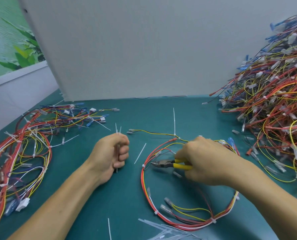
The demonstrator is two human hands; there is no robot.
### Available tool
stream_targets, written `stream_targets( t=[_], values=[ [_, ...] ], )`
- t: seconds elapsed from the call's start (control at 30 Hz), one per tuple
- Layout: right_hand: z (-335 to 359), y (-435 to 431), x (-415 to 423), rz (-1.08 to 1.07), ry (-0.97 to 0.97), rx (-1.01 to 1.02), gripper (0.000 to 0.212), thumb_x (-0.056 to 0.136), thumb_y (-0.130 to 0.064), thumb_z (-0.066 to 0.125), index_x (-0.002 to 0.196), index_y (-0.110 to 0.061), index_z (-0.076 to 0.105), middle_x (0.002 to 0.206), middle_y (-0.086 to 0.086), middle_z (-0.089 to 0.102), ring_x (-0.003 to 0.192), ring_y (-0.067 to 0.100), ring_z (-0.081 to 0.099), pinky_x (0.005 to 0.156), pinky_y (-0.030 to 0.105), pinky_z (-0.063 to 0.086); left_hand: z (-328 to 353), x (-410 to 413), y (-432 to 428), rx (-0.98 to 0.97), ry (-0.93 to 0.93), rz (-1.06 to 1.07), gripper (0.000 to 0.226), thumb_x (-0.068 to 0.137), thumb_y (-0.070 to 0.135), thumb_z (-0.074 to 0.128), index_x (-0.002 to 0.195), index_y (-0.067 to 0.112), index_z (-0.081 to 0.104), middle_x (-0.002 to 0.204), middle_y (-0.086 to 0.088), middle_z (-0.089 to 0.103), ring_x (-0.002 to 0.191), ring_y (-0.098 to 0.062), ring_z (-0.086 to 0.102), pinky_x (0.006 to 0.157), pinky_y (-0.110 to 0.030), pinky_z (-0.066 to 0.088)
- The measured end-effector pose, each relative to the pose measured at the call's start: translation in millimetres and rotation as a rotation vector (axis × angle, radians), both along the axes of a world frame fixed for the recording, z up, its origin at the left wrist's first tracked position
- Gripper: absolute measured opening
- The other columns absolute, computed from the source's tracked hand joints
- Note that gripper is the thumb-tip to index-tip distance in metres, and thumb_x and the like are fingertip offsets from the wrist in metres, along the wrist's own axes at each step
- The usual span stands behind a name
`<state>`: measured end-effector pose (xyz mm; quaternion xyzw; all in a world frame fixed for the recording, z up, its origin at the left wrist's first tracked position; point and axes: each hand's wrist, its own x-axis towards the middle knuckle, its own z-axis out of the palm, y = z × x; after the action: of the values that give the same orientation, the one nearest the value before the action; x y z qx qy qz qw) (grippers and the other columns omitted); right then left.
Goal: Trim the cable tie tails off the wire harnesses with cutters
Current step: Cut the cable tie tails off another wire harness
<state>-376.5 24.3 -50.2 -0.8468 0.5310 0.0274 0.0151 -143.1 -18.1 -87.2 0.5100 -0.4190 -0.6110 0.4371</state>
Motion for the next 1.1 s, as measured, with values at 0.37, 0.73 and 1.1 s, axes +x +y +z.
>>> stream_targets(
  t=[0.37, 0.73, 1.1],
  values=[
    [6, -4, -11, -0.043, -0.064, 0.123, 0.017, 0.074, -0.027, 0.058, 0.062, -0.021, 0.047, 0.060, 0.004, 0.048, 0.064, 0.024, 0.045, 0.055, 0.033, 0.043, -8, -18, 10, -0.447, -1.351, 0.000, 0.025, 0.087, 0.050, 0.060, 0.093, 0.028, 0.071, 0.090, 0.002, 0.071, 0.097, -0.027, 0.061, 0.066, -0.030, 0.044],
    [6, -11, -25, -0.115, -0.138, 0.121, 0.013, 0.073, -0.026, 0.060, 0.067, -0.018, 0.052, 0.060, 0.003, 0.046, 0.062, 0.024, 0.041, 0.059, 0.040, 0.048, -3, -20, 12, -0.440, -1.671, -0.197, 0.016, 0.088, 0.025, 0.045, 0.076, 0.015, 0.043, 0.071, -0.001, 0.050, 0.071, -0.029, 0.050, 0.054, -0.031, 0.035],
    [-12, -63, -20, -0.509, -0.564, -0.025, 0.012, 0.075, -0.024, 0.064, 0.080, -0.013, 0.064, 0.071, 0.009, 0.061, 0.069, 0.025, 0.055, 0.054, 0.029, 0.038, 19, -13, 12, 0.005, -0.052, -0.110, 0.029, 0.099, 0.010, 0.038, 0.071, 0.016, 0.037, 0.056, 0.001, 0.043, 0.045, -0.009, 0.023, 0.036, -0.017, 0.018]
  ],
)
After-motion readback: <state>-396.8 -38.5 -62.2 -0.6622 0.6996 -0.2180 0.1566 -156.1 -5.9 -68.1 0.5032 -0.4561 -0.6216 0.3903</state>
